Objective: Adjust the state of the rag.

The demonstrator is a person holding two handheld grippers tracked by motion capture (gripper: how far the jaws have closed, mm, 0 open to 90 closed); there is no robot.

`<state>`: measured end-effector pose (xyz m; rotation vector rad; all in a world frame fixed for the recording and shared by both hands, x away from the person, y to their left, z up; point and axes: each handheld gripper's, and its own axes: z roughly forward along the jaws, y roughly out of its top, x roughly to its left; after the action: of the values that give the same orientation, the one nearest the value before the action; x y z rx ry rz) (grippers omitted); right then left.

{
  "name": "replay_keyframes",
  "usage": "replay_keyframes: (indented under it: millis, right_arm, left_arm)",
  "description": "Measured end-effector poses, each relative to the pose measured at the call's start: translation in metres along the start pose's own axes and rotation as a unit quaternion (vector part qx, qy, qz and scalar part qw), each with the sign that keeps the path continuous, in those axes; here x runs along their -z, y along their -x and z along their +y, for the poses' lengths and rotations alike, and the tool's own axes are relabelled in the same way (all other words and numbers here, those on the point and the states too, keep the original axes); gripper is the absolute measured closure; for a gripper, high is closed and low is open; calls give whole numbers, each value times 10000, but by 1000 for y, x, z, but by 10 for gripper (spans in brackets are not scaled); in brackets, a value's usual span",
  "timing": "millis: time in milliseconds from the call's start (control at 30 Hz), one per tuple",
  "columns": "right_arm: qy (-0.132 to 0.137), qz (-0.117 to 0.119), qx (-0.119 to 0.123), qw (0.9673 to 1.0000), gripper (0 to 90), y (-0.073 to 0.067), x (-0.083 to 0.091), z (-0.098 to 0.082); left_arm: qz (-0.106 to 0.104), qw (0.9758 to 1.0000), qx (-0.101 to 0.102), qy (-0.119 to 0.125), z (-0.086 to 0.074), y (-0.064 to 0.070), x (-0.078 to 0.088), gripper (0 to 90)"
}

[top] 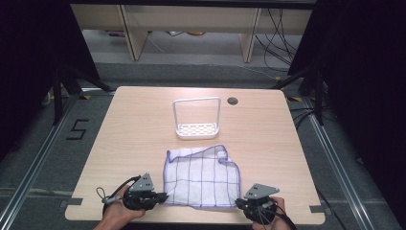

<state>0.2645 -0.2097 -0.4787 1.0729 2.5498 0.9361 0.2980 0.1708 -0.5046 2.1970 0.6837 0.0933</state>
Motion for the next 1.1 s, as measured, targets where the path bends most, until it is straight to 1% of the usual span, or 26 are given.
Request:
replay_keyframes:
  millis: [33, 67, 100, 167, 200, 233, 267, 300, 333, 367, 400, 467, 500, 533, 567, 633, 667, 700, 767, 833, 900, 933, 1000, 1033, 1067, 1100]
  right_arm:
    - [37, 64, -13, 10000, 878, -5, 3, -4]
    - [37, 64, -13, 10000, 878, -5, 3, -4]
    - [73, 120, 67, 9999, 877, -7, 3, -7]
    - [9, 105, 34, 9999, 869, -11, 2, -14]
    - [9, 105, 34, 9999, 869, -11, 2, -14]
    - [-91, 106, -77, 9999, 853, -13, 2, -16]
    - [-212, 157, -207, 9994, 771, -12, 1, -16]
    - [-233, 151, -268, 9993, 669, -11, 0, -15]
    - [-233, 151, -268, 9993, 669, -11, 0, -15]
    - [0, 16, -265, 9996, 570, -7, 0, -9]
    - [36, 13, -338, 9994, 549, -6, 1, -4]
    - [190, -129, -354, 9991, 504, 2, 1, 7]
    - [190, -129, -354, 9991, 504, 2, 1, 7]
    - [259, -233, -329, 9989, 501, 7, -1, 13]
    - [332, -279, -452, 9980, 460, 17, -6, 26]
    - [374, -348, -458, 9976, 450, 23, -10, 33]
    - [393, -373, -444, 9975, 443, 28, -14, 39]
    - [461, -408, -481, 9969, 442, 37, -23, 52]
    - [440, -406, -455, 9972, 445, 40, -27, 56]
    - [383, -446, -382, 9975, 449, 46, -39, 67]
    - [295, -422, -429, 9978, 447, 51, -49, 74]
    - [280, -381, -574, 9972, 448, 55, -58, 79]
    - [252, -393, -560, 9973, 442, 60, -63, 82]
    - [264, -375, -794, 9958, 432, 63, -69, 85]
    - [240, -296, -785, 9962, 438, 69, -75, 88]
    - [240, -296, -785, 9962, 438, 69, -75, 88]
  left_arm:
    - [-96, 9999, 50, -6, -5, 8, 2, 868]
    - [-96, 9999, 50, -6, -5, 8, 2, 868]
    - [-147, 9998, -39, -123, -8, 11, 4, 868]
    - [-219, 9997, -63, -87, -10, 18, 4, 858]
    - [-180, 9996, -180, -140, -10, 18, 4, 858]
    - [-183, 9998, -51, -95, -9, 17, 4, 846]
    - [-151, 9998, -35, -92, -9, 14, 4, 793]
    - [-114, 9998, 124, 79, -7, 8, 5, 695]
    - [-114, 9998, 124, 79, -7, 8, 5, 648]
    - [-123, 9994, 274, 187, -6, 5, 6, 588]
    - [24, 9983, 470, 353, -2, -4, 9, 555]
    - [354, 9979, 382, 393, 4, -13, 11, 527]
    - [354, 9979, 382, 393, 4, -13, 11, 501]
    - [502, 9968, 428, 457, 7, -17, 10, 501]
    - [559, 9962, 461, 483, 10, -22, 8, 456]
    - [605, 9959, 509, 451, 16, -30, 6, 444]
    - [753, 9957, 391, 360, 21, -36, 5, 428]
    - [787, 9957, 351, 330, 23, -38, 3, 401]
    - [935, 9950, 233, 281, 27, -44, -1, 395]
    - [1019, 9944, 163, 207, 32, -52, -8, 377]
    - [1112, 9933, 166, 263, 36, -60, -14, 349]
    - [1146, 9930, 149, 255, 38, -64, -16, 343]
    - [1173, 9927, 112, 240, 41, -71, -21, 343]
    - [1176, 9927, 94, 231, 42, -72, -21, 348]
    - [1203, 9924, 62, 239, 43, -75, -23, 355]
    - [1221, 9923, -9, 193, 44, -76, -24, 355]
